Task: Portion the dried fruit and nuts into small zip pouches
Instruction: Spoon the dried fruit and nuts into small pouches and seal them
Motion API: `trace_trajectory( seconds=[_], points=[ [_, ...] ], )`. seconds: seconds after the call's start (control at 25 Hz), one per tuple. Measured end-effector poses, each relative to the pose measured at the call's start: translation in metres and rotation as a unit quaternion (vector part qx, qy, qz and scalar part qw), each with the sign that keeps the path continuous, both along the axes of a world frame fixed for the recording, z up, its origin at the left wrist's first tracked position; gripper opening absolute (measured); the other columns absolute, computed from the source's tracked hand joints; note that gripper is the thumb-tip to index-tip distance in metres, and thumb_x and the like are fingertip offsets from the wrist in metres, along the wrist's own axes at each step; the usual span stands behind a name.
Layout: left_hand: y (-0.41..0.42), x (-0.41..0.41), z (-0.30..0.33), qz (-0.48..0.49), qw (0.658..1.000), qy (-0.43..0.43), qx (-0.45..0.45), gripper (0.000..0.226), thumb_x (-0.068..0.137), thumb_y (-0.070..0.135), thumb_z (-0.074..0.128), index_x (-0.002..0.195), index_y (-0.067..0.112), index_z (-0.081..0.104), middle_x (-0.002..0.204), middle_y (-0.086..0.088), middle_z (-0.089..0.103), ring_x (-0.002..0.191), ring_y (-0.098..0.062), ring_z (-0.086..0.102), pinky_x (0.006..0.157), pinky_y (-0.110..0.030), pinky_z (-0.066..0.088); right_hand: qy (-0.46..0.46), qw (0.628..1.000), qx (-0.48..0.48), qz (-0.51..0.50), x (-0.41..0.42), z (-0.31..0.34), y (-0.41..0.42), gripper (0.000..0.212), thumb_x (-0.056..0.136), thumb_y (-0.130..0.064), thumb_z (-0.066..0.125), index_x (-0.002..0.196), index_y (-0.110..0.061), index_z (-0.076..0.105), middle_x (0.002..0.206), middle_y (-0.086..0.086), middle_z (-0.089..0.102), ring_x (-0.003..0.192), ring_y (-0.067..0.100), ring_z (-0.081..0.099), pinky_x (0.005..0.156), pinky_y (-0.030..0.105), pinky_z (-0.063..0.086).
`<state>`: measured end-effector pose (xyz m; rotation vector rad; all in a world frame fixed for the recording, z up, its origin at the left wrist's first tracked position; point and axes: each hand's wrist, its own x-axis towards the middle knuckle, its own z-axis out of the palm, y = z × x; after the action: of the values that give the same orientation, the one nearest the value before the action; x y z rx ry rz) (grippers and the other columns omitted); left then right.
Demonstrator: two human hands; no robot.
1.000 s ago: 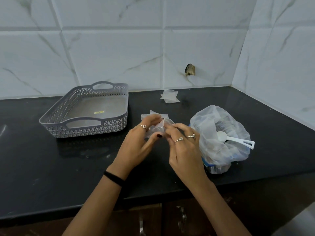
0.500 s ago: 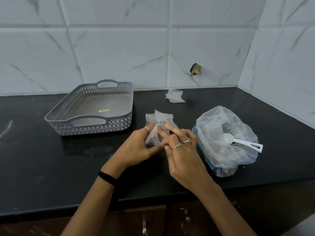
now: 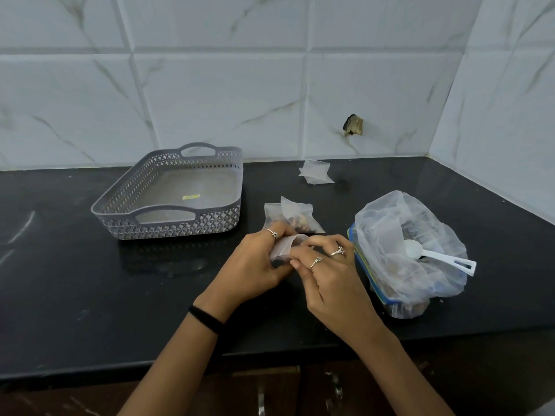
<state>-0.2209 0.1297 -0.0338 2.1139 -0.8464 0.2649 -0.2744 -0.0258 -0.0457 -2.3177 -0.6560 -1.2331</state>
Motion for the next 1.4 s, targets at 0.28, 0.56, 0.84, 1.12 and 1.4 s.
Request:
trace_trajectory(
  seconds=[0.28, 0.56, 0.84, 1.12, 1.4],
  points=[
    [-0.009, -0.007, 0.0, -0.011, 1.0, 0.004, 0.004, 0.027, 0.077, 0.038, 0.067, 0.1, 0.029, 0.058, 0.092, 0.012, 0.065, 0.087, -0.011, 0.065, 0.073, -0.043, 0.053, 0.01, 0.999, 0.035, 0.029, -0.01, 0.013, 0.001, 0.021, 0.085, -0.01, 0.055, 0.098, -0.025, 0.051, 0.101, -0.018, 0.043, 0.092, 0.004, 0.043, 0.085, 0.024, 0.038],
    [-0.01, -0.015, 0.001, 0.024, 0.999, -0.011, -0.035, 0.037, 0.076, 0.047, 0.07, 0.103, 0.024, 0.06, 0.094, 0.011, 0.068, 0.086, -0.005, 0.066, 0.075, -0.036, 0.054, -0.019, 0.994, 0.11, -0.011, -0.035, 0.014, -0.014, 0.018, 0.089, -0.015, 0.055, 0.106, -0.012, 0.062, 0.103, 0.0, 0.065, 0.098, 0.013, 0.055, 0.085, 0.036, 0.046],
    [-0.031, -0.025, 0.006, 0.048, 0.996, -0.023, -0.071, 0.033, 0.076, 0.028, 0.079, 0.105, 0.021, 0.064, 0.096, 0.018, 0.066, 0.093, 0.005, 0.062, 0.078, -0.008, 0.045, 0.058, 0.939, 0.189, -0.281, -0.062, 0.026, -0.128, 0.017, 0.088, -0.02, 0.059, 0.103, -0.013, 0.064, 0.111, 0.006, 0.058, 0.105, 0.026, 0.05, 0.085, 0.03, 0.036],
    [-0.074, -0.038, 0.014, -0.057, 0.993, 0.017, -0.101, 0.032, 0.081, 0.023, 0.077, 0.111, 0.023, 0.067, 0.109, 0.016, 0.069, 0.103, -0.001, 0.063, 0.086, -0.017, 0.05, 0.335, 0.859, 0.279, -0.269, -0.052, 0.03, -0.166, 0.037, 0.085, -0.037, 0.066, 0.114, -0.016, 0.056, 0.077, 0.003, 0.059, 0.069, 0.009, 0.056, 0.054, 0.017, 0.035],
    [-0.086, -0.031, 0.009, -0.096, 0.983, 0.134, -0.079, 0.04, 0.077, 0.038, 0.076, 0.115, 0.034, 0.064, 0.119, 0.017, 0.066, 0.114, 0.001, 0.059, 0.094, -0.017, 0.048, 0.361, 0.878, 0.17, -0.266, -0.036, 0.057, -0.169, 0.022, 0.086, -0.025, 0.068, 0.104, -0.012, 0.068, 0.068, -0.007, 0.051, 0.059, 0.003, 0.047, 0.05, 0.012, 0.029]
  ],
)
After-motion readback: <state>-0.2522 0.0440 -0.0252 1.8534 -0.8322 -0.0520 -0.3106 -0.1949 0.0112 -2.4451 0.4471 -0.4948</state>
